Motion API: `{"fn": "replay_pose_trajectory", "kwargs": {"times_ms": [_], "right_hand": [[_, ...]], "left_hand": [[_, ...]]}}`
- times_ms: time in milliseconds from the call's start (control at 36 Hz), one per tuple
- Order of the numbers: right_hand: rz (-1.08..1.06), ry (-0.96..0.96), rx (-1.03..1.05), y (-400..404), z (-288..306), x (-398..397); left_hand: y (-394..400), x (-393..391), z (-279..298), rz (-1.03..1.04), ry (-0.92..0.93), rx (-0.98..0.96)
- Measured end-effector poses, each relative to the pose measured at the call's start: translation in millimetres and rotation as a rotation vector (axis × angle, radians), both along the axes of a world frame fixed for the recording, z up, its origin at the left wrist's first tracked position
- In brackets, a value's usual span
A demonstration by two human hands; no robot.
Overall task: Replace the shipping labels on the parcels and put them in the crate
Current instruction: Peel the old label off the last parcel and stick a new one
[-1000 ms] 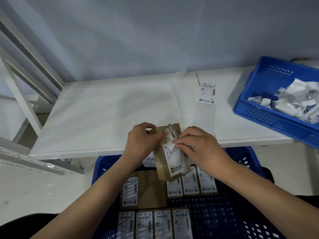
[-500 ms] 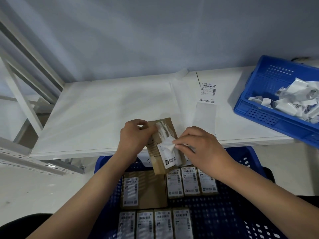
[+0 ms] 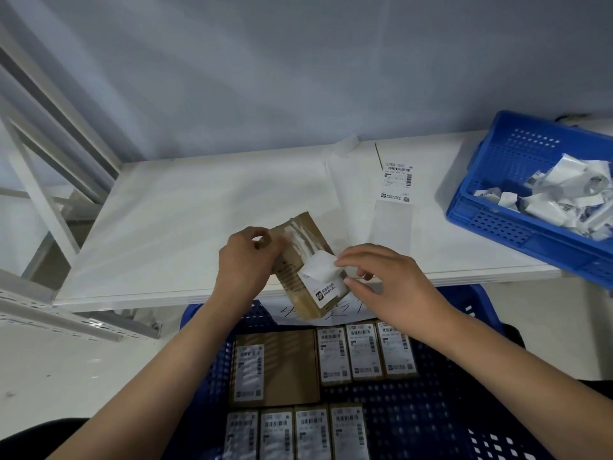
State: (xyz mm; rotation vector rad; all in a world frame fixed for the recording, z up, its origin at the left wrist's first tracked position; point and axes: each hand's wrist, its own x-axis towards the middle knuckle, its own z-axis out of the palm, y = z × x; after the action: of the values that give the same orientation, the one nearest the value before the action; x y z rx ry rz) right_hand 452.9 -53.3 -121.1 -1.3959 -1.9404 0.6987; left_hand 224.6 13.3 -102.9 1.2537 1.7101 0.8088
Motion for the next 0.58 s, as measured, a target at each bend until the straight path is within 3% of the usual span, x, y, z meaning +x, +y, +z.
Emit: {"fn": "replay_pose_trajectory", "kwargs": {"times_ms": [111,222,361,472,583], "right_hand": [[-0.016,0.028,0.042,4,3,0],[-0.075,0.101,-0.042,7,4,1],[-0.292,0.345,-0.433,14,17,1],[-0.309,0.541,-0.704,18,13,4],[-0.246,0.501,-0.793,17,4,5]], "left_hand": [[-1,1,-1,-0.042,0.057,0.028],[-4,1,4,-0.138,0.092,0.043],[-12,15,8,-0.335,0.081,0.04],[-16,18,8,-0.384,-0.021,0.021],[-17,19,4,-0.403,-0.053,0.001]]}}
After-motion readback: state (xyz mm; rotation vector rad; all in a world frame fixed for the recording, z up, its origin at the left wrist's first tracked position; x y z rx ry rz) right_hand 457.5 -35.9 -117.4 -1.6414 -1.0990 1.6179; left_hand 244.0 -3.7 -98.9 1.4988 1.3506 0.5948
